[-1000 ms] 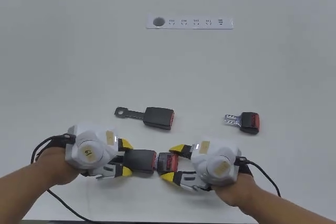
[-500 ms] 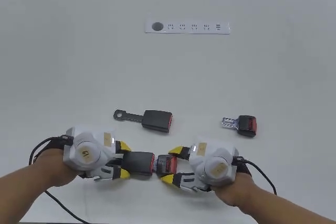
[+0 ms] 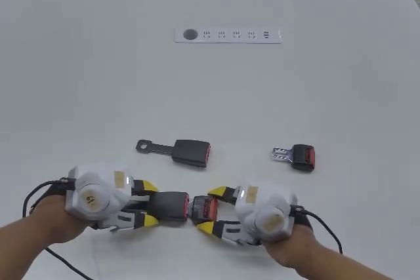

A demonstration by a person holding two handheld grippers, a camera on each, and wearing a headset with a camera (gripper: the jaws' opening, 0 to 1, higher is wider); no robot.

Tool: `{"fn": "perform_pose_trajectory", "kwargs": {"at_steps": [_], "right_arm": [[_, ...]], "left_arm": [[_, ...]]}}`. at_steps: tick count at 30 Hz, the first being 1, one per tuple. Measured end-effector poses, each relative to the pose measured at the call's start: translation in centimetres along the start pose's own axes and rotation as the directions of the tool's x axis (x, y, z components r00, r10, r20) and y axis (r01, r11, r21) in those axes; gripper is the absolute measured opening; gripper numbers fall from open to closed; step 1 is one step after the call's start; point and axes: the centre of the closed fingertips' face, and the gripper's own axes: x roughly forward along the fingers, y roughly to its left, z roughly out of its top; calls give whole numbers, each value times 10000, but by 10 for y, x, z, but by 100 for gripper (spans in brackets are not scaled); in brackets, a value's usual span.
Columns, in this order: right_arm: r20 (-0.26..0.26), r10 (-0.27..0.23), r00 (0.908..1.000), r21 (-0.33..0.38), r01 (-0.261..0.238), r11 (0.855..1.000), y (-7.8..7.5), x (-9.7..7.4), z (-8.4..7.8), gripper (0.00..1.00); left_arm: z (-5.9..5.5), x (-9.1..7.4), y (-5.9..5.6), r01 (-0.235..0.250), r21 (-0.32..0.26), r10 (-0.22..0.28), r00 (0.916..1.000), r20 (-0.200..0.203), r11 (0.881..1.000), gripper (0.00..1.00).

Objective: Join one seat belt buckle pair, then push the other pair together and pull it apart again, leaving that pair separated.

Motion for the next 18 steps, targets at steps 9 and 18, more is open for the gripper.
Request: {"fn": "perform_pose_trajectory", "kwargs": {"at_steps": [9, 18], "right_arm": [[133, 171, 9998, -47, -170, 9998, -1, -1, 0, 34], [319, 24, 9995, 250, -32, 9997, -1, -1, 0, 34]], "left_arm": [[1, 0, 0, 351, 262, -353, 9994, 58, 9990, 30], [2, 1, 2, 427, 218, -433, 9987, 261, 9988, 30]]}}
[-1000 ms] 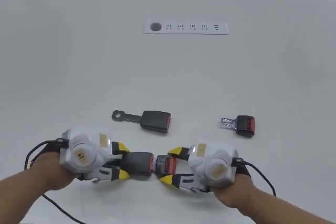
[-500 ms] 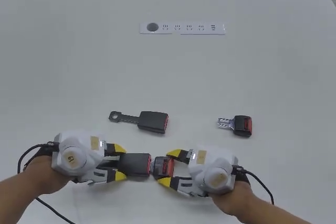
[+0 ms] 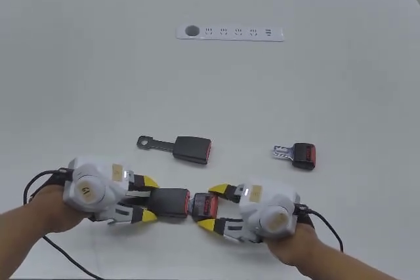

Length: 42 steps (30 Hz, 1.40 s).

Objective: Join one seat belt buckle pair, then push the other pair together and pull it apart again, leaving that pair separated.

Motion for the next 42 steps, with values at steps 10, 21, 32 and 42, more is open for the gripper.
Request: {"fn": "perform_pose_trajectory", "kwargs": {"at_steps": [10, 21, 32, 42], "right_arm": [[-29, 8, 10000, -89, -8, 10000, -1, 0, 0, 34], [37, -102, 9999, 112, 102, 9999, -1, -1, 0, 34], [-356, -203, 9992, -135, 199, 9997, 2, 0, 3, 37], [-319, -873, 9957, 239, 881, 9958, -5, -9, 14, 65]], "left_arm": [[0, 0, 1, 282, 312, -280, 9996, -59, 9991, 29], [3, 0, 1, 273, 214, -276, 9995, 124, 9994, 30], [7, -1, -1, 280, 627, -271, 9995, -147, 9976, 32], [21, -3, -3, -211, 272, 218, 9994, -262, 9994, 56]]}}
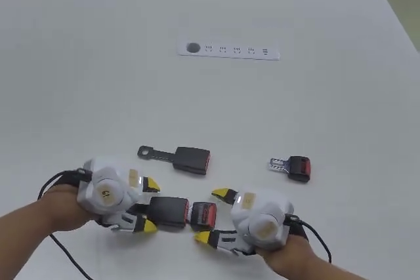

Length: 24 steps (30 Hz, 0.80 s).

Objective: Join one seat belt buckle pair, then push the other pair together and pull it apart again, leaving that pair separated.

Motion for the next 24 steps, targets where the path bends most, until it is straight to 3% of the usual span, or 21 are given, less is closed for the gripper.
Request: {"fn": "perform_pose_trajectory", "kwargs": {"at_steps": [2, 4, 8, 15, 16, 24], "right_arm": [[89, -83, 9999, 58, 82, 9999, -2, -5, 2, 67], [162, -172, 9997, 8, 172, 9999, -3, -12, 5, 69], [490, -242, 9985, -152, 250, 9996, -7, -28, 10, 71], [588, -382, 9975, -41, 385, 9992, -18, -55, -1, 78], [392, -491, 9980, -94, 495, 9987, -23, -61, -6, 79], [436, -950, 9945, 4, 951, 9955, -53, -93, -15, 85]], "left_arm": [[6, -6, 5, -437, -37, 438, 9986, 308, 9990, 62], [9, -10, 5, -534, -469, 556, 9974, 457, 9975, 68], [17, -17, 3, -821, -770, 880, 9932, 766, 9936, 81], [23, -31, 8, -1153, -695, 1210, 9890, 852, 9909, 87], [22, -33, 9, -1198, -715, 1256, 9886, 834, 9902, 88], [31, -48, 26, -1589, -580, 1643, 9807, 1059, 9856, 90]]}}
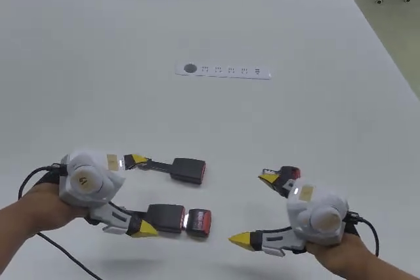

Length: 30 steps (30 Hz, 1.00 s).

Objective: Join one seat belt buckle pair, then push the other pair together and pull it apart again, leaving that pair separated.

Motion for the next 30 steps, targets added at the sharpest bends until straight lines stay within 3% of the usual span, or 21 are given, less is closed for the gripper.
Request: {"fn": "perform_pose_trajectory", "kwargs": {"at_steps": [5, 10, 16, 25, 30], "right_arm": [[-72, -518, 9986, 303, 520, 9982, -26, -18, -4, 86], [-43, -526, 9986, 372, 527, 9979, -40, -26, -5, 90], [55, -667, 9978, 540, 663, 9963, -56, -32, -8, 90], [-439, -425, 9981, 581, 451, 9973, -81, -34, -27, 87], [-624, -282, 9976, 670, 324, 9972, -94, -32, -36, 86]], "left_arm": [[6, -5, 13, -224, -9, 224, 9995, 210, 9997, 94], [11, -9, 25, -360, -142, 365, 9985, 399, 9993, 94], [15, -5, 33, -292, 174, 290, 9995, 130, 9994, 93], [26, 9, 47, 97, 40, -98, 9996, 275, 9999, 92], [22, 24, 49, 507, 114, -508, 9987, 95, 9987, 89]]}}
